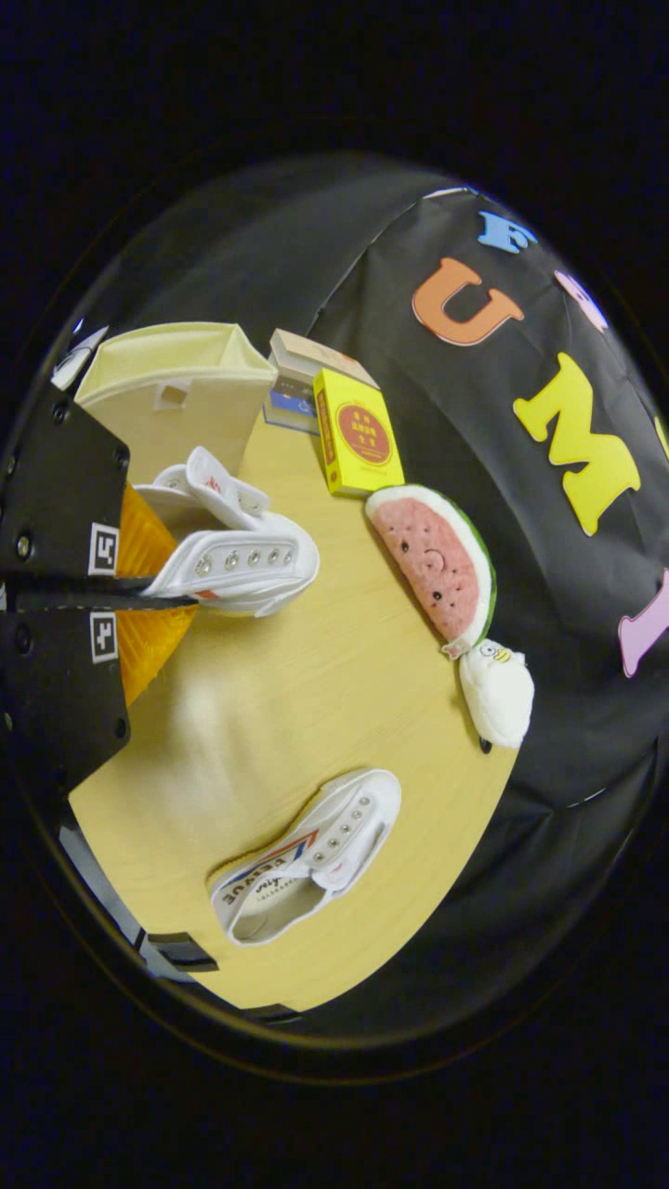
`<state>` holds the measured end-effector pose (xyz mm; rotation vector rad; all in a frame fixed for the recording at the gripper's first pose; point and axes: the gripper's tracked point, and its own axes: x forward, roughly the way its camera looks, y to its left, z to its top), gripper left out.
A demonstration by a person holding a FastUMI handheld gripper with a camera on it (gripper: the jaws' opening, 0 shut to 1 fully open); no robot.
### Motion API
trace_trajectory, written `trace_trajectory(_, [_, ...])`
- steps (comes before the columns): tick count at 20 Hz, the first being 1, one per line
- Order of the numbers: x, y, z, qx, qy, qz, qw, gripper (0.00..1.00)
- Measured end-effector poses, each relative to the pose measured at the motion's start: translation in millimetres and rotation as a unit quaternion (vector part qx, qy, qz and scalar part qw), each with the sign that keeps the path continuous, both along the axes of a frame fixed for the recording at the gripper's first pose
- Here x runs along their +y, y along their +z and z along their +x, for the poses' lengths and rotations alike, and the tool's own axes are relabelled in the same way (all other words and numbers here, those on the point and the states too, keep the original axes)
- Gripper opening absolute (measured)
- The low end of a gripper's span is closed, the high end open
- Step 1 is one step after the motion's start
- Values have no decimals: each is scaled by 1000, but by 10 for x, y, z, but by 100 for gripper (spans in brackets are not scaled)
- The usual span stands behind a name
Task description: Open the storage box then place both shoes into the box .Put the left shoe in first, then the right shoe, with the right side of both shoes facing outward in a uniform manner.
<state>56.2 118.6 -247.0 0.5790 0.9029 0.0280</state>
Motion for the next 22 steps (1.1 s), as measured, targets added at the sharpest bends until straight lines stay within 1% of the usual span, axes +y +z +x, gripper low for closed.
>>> trace_trajectory(3, [293,341,-47,-20,2,-5,1000,0])
trace_trajectory(6, [713,646,-63,-36,1,6,999,0])
trace_trajectory(11, [1521,1049,-101,-60,27,29,997,0])
trace_trajectory(15, [2115,1014,-183,-50,58,30,997,0])
trace_trajectory(19, [2591,776,-237,-24,71,34,997,0])
trace_trajectory(22, [2805,592,-239,3,64,48,997,0])
